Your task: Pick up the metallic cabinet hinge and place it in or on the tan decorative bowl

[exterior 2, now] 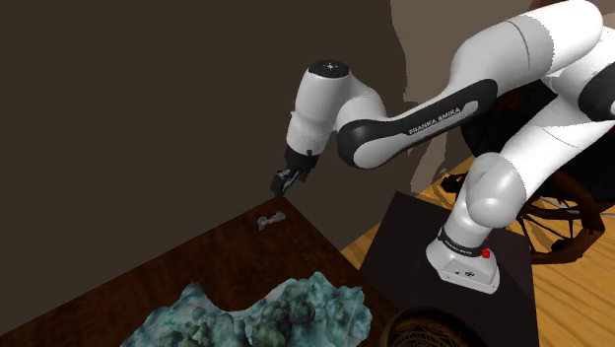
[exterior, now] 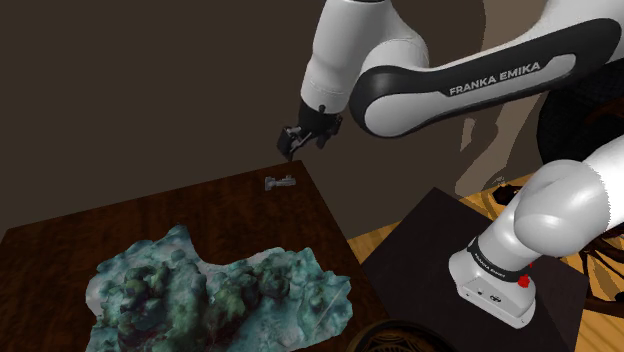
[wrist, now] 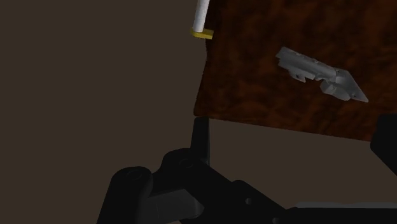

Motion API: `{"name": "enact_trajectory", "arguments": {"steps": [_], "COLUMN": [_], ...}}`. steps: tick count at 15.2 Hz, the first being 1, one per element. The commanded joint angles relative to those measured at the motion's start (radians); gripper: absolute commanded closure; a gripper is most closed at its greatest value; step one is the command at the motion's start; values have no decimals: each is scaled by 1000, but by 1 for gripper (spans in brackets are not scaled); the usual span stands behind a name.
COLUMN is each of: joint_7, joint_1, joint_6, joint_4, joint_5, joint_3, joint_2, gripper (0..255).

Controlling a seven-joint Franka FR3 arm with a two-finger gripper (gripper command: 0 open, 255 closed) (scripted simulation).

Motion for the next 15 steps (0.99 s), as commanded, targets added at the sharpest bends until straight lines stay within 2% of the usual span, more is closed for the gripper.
{"name": "enact_trajectory", "arguments": {"steps": [1,6,15], "joint_7": [80,301,367], "joint_1": [-15,-29,-22], "joint_6": [31,62,133], "joint_4": [38,168,158], "joint_5": [-56,-265,-363], "joint_3": [48,135,120], "joint_2": [72,283,373], "gripper": [0,0,0]}}
